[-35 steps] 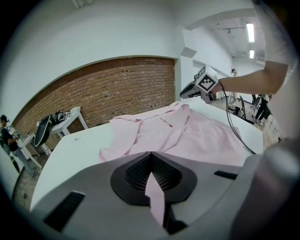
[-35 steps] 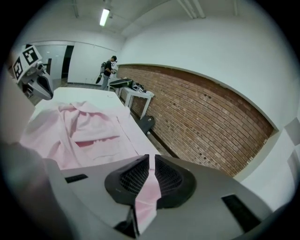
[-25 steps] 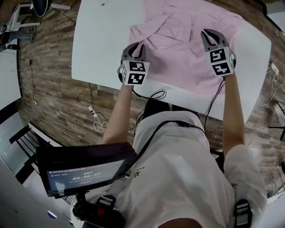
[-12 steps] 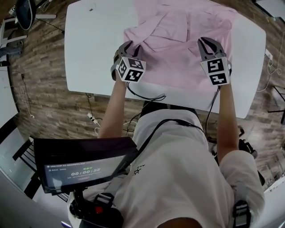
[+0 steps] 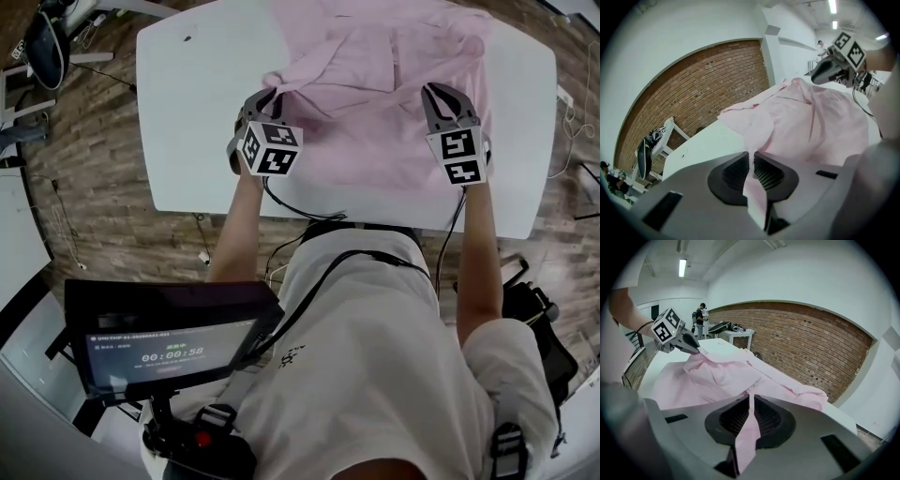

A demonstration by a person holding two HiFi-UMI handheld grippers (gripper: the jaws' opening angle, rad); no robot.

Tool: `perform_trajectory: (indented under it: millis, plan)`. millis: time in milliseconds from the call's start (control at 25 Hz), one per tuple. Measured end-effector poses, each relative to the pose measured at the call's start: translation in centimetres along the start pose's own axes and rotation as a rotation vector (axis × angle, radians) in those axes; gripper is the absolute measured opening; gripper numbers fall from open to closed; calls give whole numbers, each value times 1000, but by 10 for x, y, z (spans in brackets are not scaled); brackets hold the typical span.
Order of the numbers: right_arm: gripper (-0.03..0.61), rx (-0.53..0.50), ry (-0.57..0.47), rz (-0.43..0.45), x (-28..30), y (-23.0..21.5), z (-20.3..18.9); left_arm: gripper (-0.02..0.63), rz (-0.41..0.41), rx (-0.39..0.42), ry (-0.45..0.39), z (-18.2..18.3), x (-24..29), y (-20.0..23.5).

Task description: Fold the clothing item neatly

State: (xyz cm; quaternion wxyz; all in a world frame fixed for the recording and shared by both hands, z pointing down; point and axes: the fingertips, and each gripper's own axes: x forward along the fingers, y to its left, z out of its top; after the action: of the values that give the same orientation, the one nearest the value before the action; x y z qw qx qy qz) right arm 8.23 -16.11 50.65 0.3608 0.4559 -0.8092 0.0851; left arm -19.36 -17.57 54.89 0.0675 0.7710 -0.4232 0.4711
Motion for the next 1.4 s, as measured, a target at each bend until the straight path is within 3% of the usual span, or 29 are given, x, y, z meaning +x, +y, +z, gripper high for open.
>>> perform_trajectory:
  millis: [200, 480, 640, 880, 1000, 1080, 1160, 1320, 1400]
  plan:
    - [32, 22, 7, -9, -2, 4, -7, 37, 5, -15, -28, 26, 1, 25]
    - [32, 1, 24, 2, -10, 23, -7, 37, -30, -161, -17, 54, 30, 83]
    - [32, 14, 73, -9, -12, 27, -20, 37, -89, -193, 50, 59, 57, 107]
    - [32, 41, 108, -33, -11, 20, -34, 38, -231, -292, 202, 31, 95, 111]
    - [32, 54, 120, -43, -15, 15, -44, 128, -236, -331, 187, 33, 100, 114]
    - [32, 58, 121, -49, -16, 12, -47, 195, -218, -320, 175, 37, 100, 119]
    - [32, 59, 121, -51, -14, 11, -46, 223, -190, -300, 155, 41, 100, 128]
    - [32, 39, 90, -40, -12, 10, -36, 232, -159, -199, 76, 57, 85, 136]
    - [32, 7, 70, -22, -13, 8, -31, 232, -205, -140, 25, 69, 72, 125]
